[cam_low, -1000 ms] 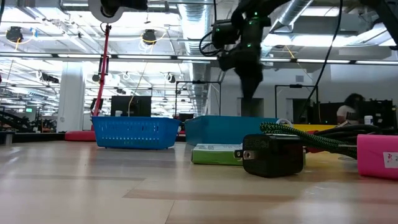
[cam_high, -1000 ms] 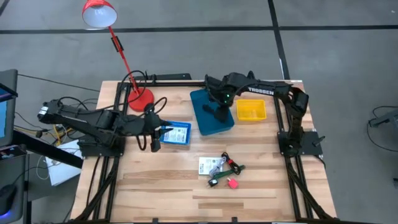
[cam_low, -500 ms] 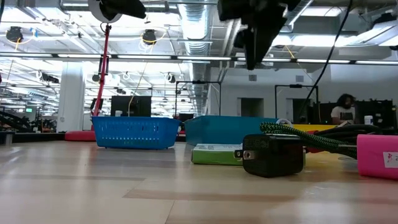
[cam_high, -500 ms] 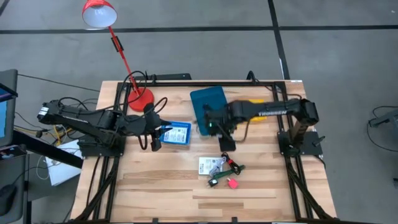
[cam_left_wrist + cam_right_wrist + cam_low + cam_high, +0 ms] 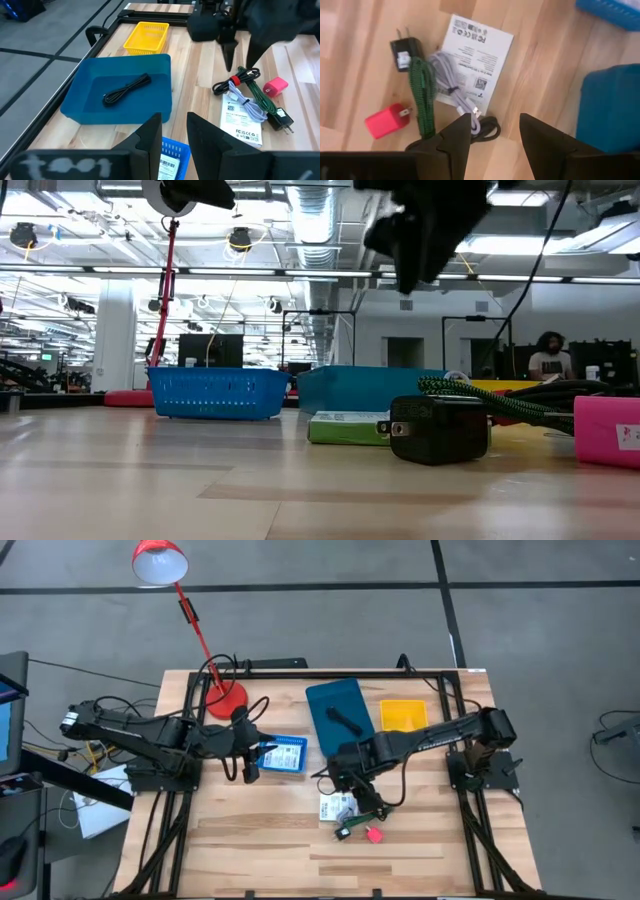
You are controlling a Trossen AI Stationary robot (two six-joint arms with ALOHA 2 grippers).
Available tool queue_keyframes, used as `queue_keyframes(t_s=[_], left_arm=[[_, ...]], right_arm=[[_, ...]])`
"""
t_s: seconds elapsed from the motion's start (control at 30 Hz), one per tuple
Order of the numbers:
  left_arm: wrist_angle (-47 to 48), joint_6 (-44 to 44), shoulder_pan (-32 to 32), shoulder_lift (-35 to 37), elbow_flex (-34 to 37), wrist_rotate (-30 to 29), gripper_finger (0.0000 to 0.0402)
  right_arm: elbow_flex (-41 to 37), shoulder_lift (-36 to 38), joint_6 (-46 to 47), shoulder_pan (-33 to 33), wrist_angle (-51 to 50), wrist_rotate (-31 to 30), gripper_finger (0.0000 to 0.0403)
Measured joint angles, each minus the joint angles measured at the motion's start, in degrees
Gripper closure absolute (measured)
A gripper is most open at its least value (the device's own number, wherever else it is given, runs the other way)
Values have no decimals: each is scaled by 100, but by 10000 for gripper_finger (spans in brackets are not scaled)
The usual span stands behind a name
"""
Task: Pick and place items into bin
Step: Put the white charger cable into the blue bin
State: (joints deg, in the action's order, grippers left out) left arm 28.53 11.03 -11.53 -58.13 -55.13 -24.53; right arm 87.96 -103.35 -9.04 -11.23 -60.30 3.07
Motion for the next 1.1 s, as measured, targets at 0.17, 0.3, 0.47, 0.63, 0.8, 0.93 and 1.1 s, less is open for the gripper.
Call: queue_keyframes(t_s=[0.17,0.3,0.47,0.63,0.8,0.93,1.1], left_arm=[[0,0,0,0,2,-3,321],[0,2,0,0,2,-7,321],[0,2,0,0,2,-7,321],[0,5,-2,0,2,-7,321],[-2,9,-2,0,2,-6,321],[-1,11,-2,0,2,-4,321],[0,20,-2,0,2,-4,321]], right_arm=[[-526,-6,115,10,480,2,242],[-818,-5,153,9,692,4,238],[-1117,-9,160,11,879,5,236],[-1357,-7,234,-4,1090,29,240],[-1498,-7,310,-4,1176,266,243],[-1514,-7,316,-46,1256,310,243],[-1514,-7,313,-76,1284,310,245]])
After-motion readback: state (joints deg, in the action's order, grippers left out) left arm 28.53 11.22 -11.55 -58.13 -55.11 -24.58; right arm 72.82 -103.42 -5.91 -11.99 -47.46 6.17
